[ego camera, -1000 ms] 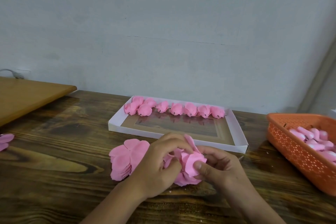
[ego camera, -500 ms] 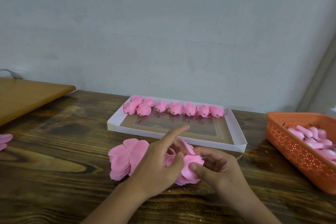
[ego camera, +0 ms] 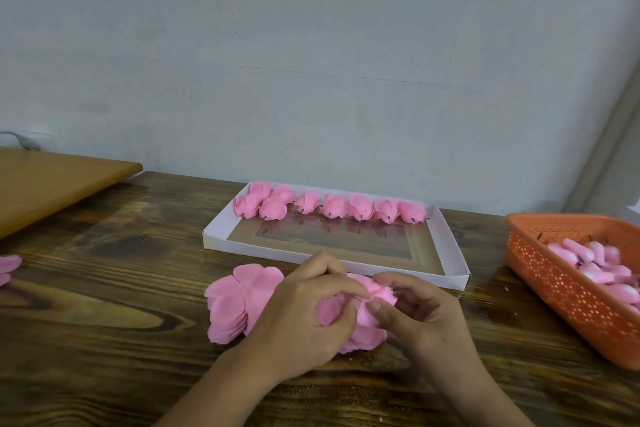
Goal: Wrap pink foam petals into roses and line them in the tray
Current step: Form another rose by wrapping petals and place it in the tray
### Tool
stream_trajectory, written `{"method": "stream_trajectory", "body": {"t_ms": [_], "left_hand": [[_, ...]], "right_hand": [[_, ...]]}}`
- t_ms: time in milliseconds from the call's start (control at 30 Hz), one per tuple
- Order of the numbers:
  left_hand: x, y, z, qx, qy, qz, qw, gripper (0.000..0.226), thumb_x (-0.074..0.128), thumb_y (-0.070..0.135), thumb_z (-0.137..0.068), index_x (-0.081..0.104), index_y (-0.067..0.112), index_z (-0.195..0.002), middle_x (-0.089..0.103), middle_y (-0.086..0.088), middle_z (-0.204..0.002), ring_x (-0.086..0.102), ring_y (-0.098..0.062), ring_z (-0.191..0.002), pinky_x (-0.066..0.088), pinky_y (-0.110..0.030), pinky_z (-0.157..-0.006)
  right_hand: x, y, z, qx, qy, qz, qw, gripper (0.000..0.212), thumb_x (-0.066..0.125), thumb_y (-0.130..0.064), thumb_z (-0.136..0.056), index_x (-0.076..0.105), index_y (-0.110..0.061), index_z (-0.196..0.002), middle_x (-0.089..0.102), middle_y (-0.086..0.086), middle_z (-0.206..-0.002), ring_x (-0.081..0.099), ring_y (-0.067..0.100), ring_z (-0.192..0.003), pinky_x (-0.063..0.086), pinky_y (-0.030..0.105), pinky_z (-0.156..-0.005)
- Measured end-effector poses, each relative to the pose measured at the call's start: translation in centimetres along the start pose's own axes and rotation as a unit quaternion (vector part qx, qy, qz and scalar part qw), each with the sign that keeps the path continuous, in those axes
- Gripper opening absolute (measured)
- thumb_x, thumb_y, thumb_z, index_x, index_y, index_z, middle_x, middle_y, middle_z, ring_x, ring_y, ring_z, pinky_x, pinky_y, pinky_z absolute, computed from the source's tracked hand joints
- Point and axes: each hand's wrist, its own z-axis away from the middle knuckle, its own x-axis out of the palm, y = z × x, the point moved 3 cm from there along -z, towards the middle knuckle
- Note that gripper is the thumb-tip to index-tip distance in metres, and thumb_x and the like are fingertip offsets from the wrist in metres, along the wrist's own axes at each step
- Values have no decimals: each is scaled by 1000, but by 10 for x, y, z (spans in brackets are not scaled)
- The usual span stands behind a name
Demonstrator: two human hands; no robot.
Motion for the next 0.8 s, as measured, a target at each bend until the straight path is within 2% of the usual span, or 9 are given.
{"method": "stream_trajectory", "body": {"t_ms": [133,267,367,467,567,600,667,733,800], "left_hand": [[2,-1,1,-4,-4,-5,1000,22,71,40,-84,71,37,-106,53,23,-98,60,-4,-95,42,-6,-76],[5,-4,0,3,27,-9,1000,16,74,36,-82,76,30,-96,54,22,-95,59,2,-89,44,-8,-73],[8,-2,1,2,27,-2,1000,12,75,35,-81,75,33,-93,53,21,-95,58,0,-88,41,-6,-71],[10,-3,1,-95,35,79,992,30,79,49,-72,65,47,-98,56,22,-100,61,-7,-89,48,-12,-69],[12,-7,3,-256,-9,230,939,64,85,65,-58,53,62,-113,59,22,-118,68,-5,-101,58,-24,-77],[15,-6,4,-300,-45,301,904,74,87,65,-57,52,60,-122,59,13,-127,71,-9,-104,60,-29,-79],[20,-3,6,-339,-89,426,834,89,94,53,-57,53,42,-135,55,-6,-138,73,-27,-106,62,-40,-80],[20,-1,6,-340,-91,475,806,80,96,36,-62,60,29,-134,48,-18,-143,72,-39,-106,61,-47,-85],[19,3,4,-330,-85,481,808,61,92,24,-68,69,25,-125,53,-24,-140,71,-40,-106,60,-46,-84]], "right_hand": [[0,-4,1,6,6,-19,1000,25,83,-23,-73,78,-27,-98,78,8,-93,74,18,-84,57,24,-68],[1,-4,2,41,-13,-80,996,47,91,-45,-60,78,-20,-98,77,12,-96,75,26,-84,58,32,-65],[-1,-1,1,27,33,-80,996,31,88,-30,-63,78,-16,-89,76,15,-87,73,24,-73,57,31,-57],[-6,2,2,2,82,-61,995,20,78,-14,-67,77,-13,-87,76,15,-87,72,22,-71,58,31,-53],[-6,-5,3,-74,100,-7,992,20,75,-7,-69,74,-11,-89,78,6,-88,74,14,-76,58,23,-59],[-4,-6,4,-95,94,7,991,22,74,-5,-70,73,-11,-91,78,4,-91,74,13,-80,58,21,-64],[3,-6,8,-118,71,24,990,27,74,-3,-71,72,-13,-96,77,4,-97,74,15,-87,58,21,-70],[8,-8,12,-133,49,43,989,33,74,-5,-73,74,-24,-100,76,1,-101,73,16,-93,58,21,-73],[11,-12,13,-154,40,69,985,40,73,-6,-75,72,-33,-104,75,-4,-104,72,15,-97,57,20,-75]]}}
